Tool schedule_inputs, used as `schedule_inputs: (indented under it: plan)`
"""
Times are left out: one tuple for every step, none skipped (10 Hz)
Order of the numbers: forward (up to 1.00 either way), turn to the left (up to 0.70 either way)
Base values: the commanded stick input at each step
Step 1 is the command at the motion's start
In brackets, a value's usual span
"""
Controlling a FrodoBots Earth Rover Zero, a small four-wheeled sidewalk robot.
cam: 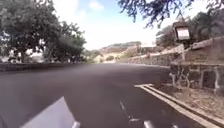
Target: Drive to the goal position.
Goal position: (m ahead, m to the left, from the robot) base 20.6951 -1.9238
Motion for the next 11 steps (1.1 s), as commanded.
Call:
schedule_inputs:
  plan:
    - [0.45, 0.00]
    - [0.45, 0.00]
    - [0.45, 0.00]
    - [0.45, 0.00]
    - [0.45, 0.00]
    - [0.45, 0.00]
    - [0.45, 0.00]
    - [0.45, 0.00]
    - [0.45, 0.00]
    - [0.45, 0.00]
    - [0.45, 0.00]
